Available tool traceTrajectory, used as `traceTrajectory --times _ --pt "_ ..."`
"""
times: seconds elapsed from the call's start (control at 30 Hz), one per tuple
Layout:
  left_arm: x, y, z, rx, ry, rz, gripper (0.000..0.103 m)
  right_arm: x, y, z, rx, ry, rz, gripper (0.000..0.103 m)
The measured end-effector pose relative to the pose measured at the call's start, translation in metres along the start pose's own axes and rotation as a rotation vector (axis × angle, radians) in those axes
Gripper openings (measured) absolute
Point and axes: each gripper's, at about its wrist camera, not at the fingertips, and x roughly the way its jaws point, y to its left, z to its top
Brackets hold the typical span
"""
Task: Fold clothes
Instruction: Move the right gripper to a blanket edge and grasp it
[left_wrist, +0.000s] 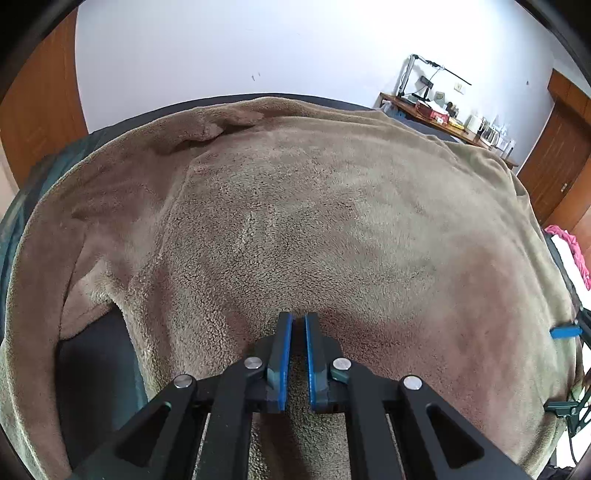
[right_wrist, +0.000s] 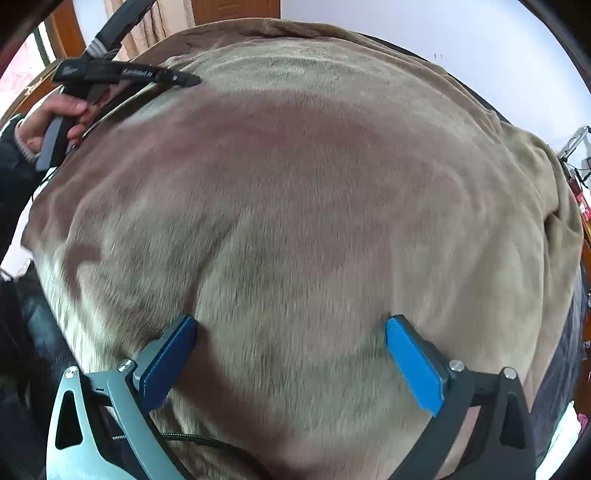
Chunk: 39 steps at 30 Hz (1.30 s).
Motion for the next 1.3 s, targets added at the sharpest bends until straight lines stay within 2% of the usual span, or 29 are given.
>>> traceTrajectory --times 0.13,0.2,0.33,0.47,0.53,0.6,0.7,0.8,0.87,0.93,1.03,1.1,1.17,1.27,1.3 --pt "-0.006 -0.012 0.002 -0.006 0.029 0.051 0.008 -0.008 0.004 -0.012 0.056 -0.033 -0.040 0.102" --pt "-0.012 -0.024 -0.002 0.016 0.032 0.009 0.008 -0.016 0.012 -0.013 0.059 -0.065 -0.069 0.102" --pt "-0.025 -0.063 -0.016 0.114 0.055 -0.118 0.008 -0.037 0.037 -0.014 0.037 -0.153 -0.060 0.102" --pt "-0.029 -0.099 -0.038 0.231 0.090 -0.193 0.008 -0.030 0.059 -0.023 -0.053 -0.107 -0.048 0.102" --pt "-0.025 -0.102 -0.046 0.260 0.097 -0.196 0.008 -0.028 0.053 -0.031 -0.033 -0.088 -0.032 0.102" --pt "-0.023 -0.101 -0.050 0.270 0.088 -0.200 0.008 -0.029 0.040 -0.042 0.026 -0.075 0.030 0.102" --pt "-0.019 -0.088 -0.044 0.180 0.108 -0.258 0.008 -0.034 0.037 -0.053 0.034 -0.108 0.042 0.102" --pt "-0.015 -0.088 -0.036 0.133 0.122 -0.241 0.008 -0.037 0.036 -0.059 0.042 -0.140 0.040 0.102" --pt "-0.015 -0.096 -0.026 0.138 0.106 -0.202 0.008 -0.040 0.035 -0.064 0.043 -0.160 0.043 0.102" --pt "-0.019 -0.105 -0.015 0.134 0.083 -0.205 0.008 -0.043 0.034 -0.068 0.041 -0.177 0.047 0.102" --pt "-0.028 -0.119 0.008 0.124 0.037 -0.244 0.008 -0.052 0.023 -0.070 0.072 -0.207 0.092 0.102" --pt "-0.033 -0.129 0.024 0.125 0.003 -0.268 0.008 -0.067 0.008 -0.074 0.143 -0.264 0.120 0.102" --pt "-0.033 -0.138 0.039 0.128 -0.017 -0.279 0.008 -0.085 -0.012 -0.078 0.227 -0.336 0.099 0.100" --pt "-0.024 -0.151 0.054 0.125 -0.028 -0.299 0.008 -0.112 -0.054 -0.098 0.383 -0.408 -0.016 0.090" --pt "-0.019 -0.155 0.058 0.125 -0.030 -0.301 0.008 -0.118 -0.070 -0.107 0.444 -0.418 -0.058 0.083"
